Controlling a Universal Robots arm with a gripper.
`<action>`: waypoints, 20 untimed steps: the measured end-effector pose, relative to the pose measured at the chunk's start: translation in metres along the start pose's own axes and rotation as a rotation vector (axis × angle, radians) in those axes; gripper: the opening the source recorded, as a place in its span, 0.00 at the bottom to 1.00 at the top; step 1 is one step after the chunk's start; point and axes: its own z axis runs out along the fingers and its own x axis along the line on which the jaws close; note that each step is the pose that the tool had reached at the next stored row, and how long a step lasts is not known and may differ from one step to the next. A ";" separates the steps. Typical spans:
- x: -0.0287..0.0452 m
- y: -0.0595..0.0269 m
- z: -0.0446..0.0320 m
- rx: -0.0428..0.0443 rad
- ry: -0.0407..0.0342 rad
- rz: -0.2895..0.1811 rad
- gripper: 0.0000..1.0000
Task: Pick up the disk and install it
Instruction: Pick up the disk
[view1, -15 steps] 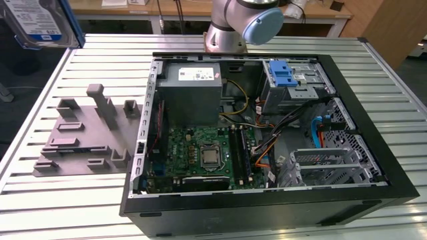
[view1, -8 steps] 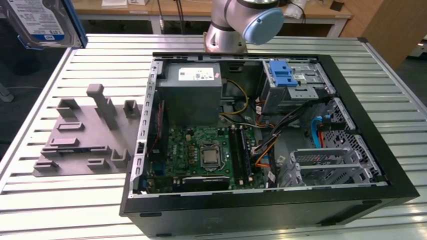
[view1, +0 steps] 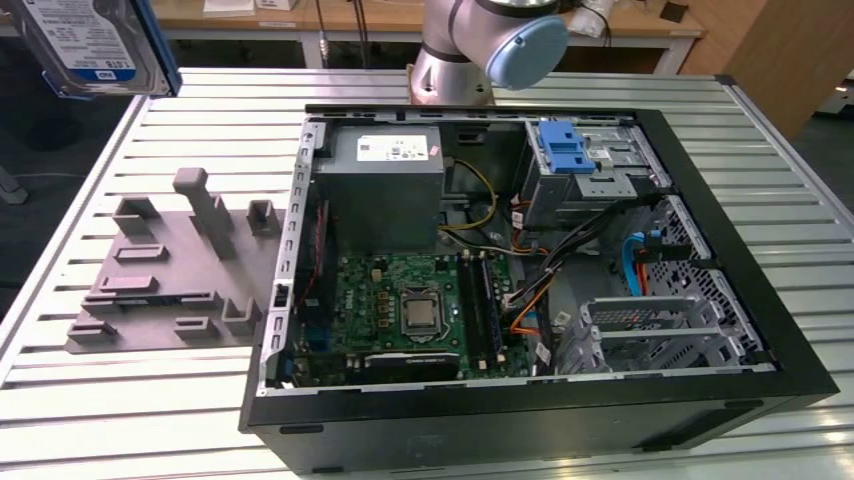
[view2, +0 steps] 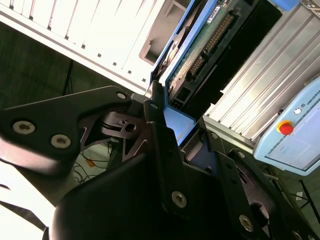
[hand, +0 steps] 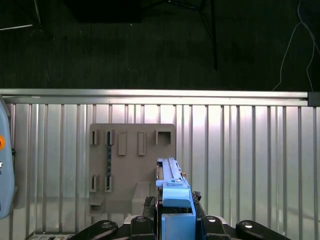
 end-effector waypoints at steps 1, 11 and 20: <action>0.0000 -0.0007 0.0000 -0.0001 0.0000 0.000 0.36; 0.0000 -0.0067 -0.0001 0.0000 0.0000 0.000 0.36; -0.0001 -0.0117 -0.0002 0.0000 0.0000 0.000 0.36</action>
